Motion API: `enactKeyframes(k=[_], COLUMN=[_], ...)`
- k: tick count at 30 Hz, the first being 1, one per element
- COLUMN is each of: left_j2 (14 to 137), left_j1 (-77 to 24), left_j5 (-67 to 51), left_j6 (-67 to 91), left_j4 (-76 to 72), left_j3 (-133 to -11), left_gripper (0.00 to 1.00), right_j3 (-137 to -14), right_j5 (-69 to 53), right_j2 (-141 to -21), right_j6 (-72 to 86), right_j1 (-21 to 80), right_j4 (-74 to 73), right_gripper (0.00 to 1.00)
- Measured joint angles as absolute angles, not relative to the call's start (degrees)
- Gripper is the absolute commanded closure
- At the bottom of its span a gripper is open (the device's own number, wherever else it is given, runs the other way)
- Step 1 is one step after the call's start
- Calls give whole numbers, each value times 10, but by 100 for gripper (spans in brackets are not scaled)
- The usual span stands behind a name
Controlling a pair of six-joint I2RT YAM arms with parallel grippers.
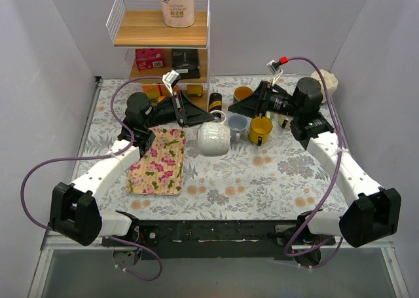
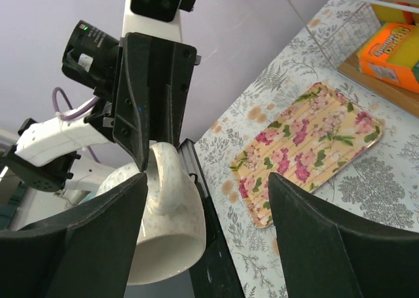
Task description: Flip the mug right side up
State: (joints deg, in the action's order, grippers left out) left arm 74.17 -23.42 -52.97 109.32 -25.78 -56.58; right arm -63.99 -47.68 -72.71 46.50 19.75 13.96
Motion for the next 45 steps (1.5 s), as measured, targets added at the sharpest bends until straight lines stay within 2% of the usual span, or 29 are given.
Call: enactKeyframes(k=[9,14,19,25,32,38,45], left_j2=[751,752,738,731,747,789,831], left_j1=[-238,-246,-261,-300,-389,-465,-514], left_j5=[-527,-477,-406,-342,-233,-113,32], left_j6=[1075,962,833,715,594,503,447], left_j4=[-260,-138,-90,-26,49,92,115], left_j3=[-570,-625,-665,-677,-697,-699,-696], left_gripper=[100,100,100,100,100,100,100], right_j3=[-642,-734,-864,-882,-898,-900,-883], right_j5=[-498,-427,-335,-276,-245,-227,-223], right_j2=[-728,-760,-821,-840,-862,-884,-908], right_j6=[475,439,404,401,406,420,424], right_j1=[221,222,222,222,222,222,222], right_j4=[163,-2,-180,-298,-370,-407,-443], right_gripper=[19,21,23,26,29,35,38])
